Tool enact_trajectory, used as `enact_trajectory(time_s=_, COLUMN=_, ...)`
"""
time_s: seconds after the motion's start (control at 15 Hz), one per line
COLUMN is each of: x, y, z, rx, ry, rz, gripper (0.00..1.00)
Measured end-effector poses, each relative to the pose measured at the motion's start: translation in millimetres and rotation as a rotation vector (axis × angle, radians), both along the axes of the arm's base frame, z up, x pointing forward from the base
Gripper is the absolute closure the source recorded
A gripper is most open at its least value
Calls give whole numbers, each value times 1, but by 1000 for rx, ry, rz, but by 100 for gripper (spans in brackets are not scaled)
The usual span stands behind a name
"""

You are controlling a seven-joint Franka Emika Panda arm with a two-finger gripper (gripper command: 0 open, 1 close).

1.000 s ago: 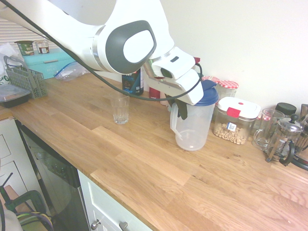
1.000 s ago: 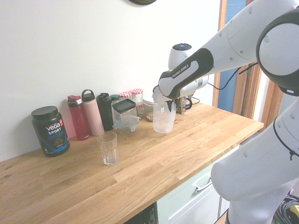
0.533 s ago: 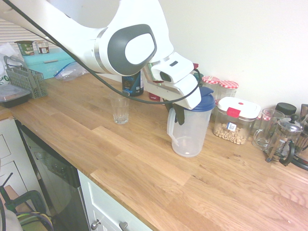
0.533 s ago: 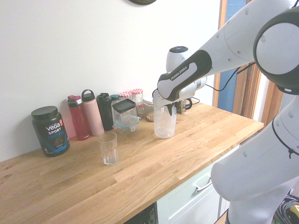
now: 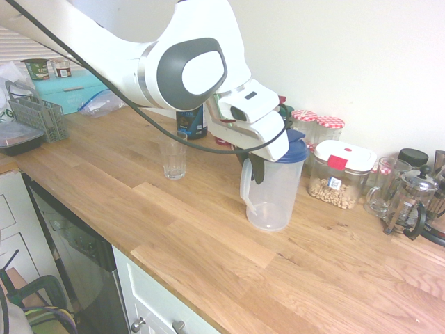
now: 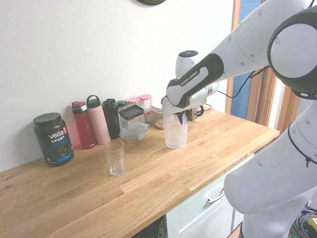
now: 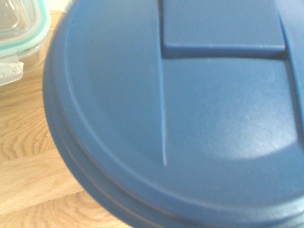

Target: Pour me some water

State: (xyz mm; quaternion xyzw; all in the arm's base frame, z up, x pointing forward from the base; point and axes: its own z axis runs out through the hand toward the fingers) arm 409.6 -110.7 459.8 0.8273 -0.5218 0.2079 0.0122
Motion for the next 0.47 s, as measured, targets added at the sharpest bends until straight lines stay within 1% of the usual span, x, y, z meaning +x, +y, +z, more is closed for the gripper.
enact_trajectory(time_s=0.13, x=0, y=-1, z=0, rx=2, ry=5, rz=-3, gripper=0)
enact_trajectory(time_s=0.27, x=-5, y=-1, z=4, rx=15, ry=33, rz=-12, gripper=0)
enact_trajectory(time_s=0.33, x=-11, y=4, z=9, rx=39, ry=65, rz=-10, gripper=0)
enact_trajectory(time_s=0.47, x=-35, y=21, z=35, rx=96, ry=130, rz=24, gripper=0)
